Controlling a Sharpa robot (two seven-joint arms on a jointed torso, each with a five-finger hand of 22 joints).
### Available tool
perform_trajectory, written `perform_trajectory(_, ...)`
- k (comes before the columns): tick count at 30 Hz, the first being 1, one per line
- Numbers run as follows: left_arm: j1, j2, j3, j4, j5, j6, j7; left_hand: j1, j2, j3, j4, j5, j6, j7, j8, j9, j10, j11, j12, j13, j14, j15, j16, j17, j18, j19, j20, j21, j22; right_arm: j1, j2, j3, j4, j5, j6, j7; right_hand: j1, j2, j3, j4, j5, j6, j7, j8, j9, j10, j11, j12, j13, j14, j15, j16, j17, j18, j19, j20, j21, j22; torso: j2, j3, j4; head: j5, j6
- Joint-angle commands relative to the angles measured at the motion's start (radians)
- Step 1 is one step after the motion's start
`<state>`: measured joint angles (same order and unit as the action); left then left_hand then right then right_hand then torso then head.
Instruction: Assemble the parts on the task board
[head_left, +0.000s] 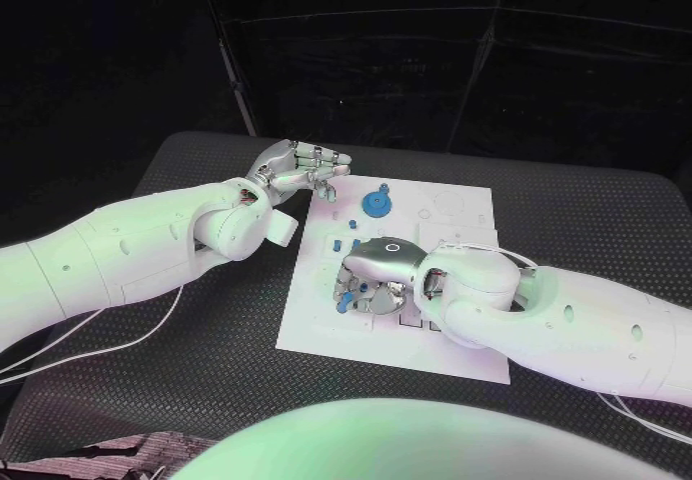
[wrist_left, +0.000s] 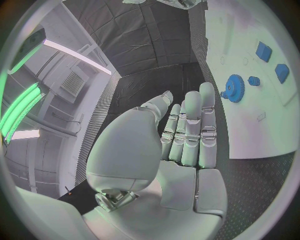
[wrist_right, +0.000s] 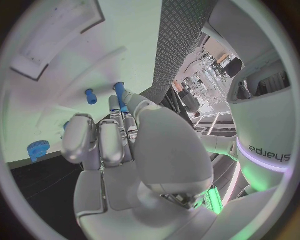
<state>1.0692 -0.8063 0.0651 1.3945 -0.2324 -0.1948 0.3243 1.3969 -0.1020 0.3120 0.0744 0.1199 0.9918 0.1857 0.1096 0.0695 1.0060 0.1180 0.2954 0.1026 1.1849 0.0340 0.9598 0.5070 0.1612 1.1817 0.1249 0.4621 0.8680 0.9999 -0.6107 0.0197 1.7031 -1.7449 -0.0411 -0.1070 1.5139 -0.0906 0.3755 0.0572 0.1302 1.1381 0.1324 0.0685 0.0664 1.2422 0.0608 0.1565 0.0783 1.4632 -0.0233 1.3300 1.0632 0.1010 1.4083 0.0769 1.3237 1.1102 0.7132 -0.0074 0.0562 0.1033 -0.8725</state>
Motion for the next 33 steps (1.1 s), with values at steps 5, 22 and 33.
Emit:
perform_trajectory(5, 0.002, 0.000, 0.001, 0.003, 0.001, 0.009, 0.005, 0.001, 0.008, -0.004, -0.001, 0.001, -0.001, -0.002, 0.002, 0.002, -0.006, 0.000, 0.004, 0.001, -0.006, -0.001, -0.005, -0.001, 0.021, -0.001, 0.007, -0.004, -0.001, 0.001, 0.003, -0.004, -0.002, -0.040, 0.041, -0.018, -0.009, 0.000, 0.009, 0.000, -0.001, 0.000, 0.007, 0.001, 0.002, 0.007, 0.000, -0.006, 0.001, 0.026, 0.001, 0.003, -0.002, -0.013, 0.001, 0.004, 0.002, -0.001, -0.001, 0.0002, -0.0008, 0.002, 0.000)
perform_trajectory(22, 0.002, 0.001, 0.001, 0.003, 0.001, 0.012, 0.004, 0.001, 0.008, -0.004, -0.001, 0.001, -0.001, -0.002, 0.002, 0.002, -0.006, 0.000, 0.004, 0.001, -0.006, -0.001, -0.005, -0.001, 0.021, -0.001, 0.007, -0.004, -0.001, 0.000, 0.014, -0.011, -0.001, -0.064, 0.013, -0.030, -0.097, -0.053, -0.008, 0.018, 0.016, -0.056, 0.017, -0.008, -0.003, -0.053, 0.018, -0.049, -0.009, 0.018, 0.015, -0.012, -0.029, -0.009, -0.013, 0.015, -0.013, -0.025, -0.002, -0.0004, -0.0005, -0.001, 0.000)
perform_trajectory(33, 0.002, 0.001, 0.001, 0.002, 0.001, 0.015, 0.002, 0.001, 0.008, -0.004, -0.001, 0.001, -0.001, -0.002, 0.002, 0.002, -0.006, 0.000, 0.004, 0.001, -0.006, -0.001, -0.005, -0.001, 0.021, -0.001, 0.007, -0.004, -0.001, 0.000, 0.010, -0.029, 0.006, -0.051, -0.025, -0.012, -0.129, -0.077, -0.041, 0.018, 0.018, -0.156, 0.009, -0.009, -0.003, -0.121, 0.023, -0.056, -0.009, 0.012, 0.019, -0.028, -0.055, -0.004, -0.023, 0.023, -0.030, -0.051, -0.001, 0.0004, -0.0009, -0.002, 0.000)
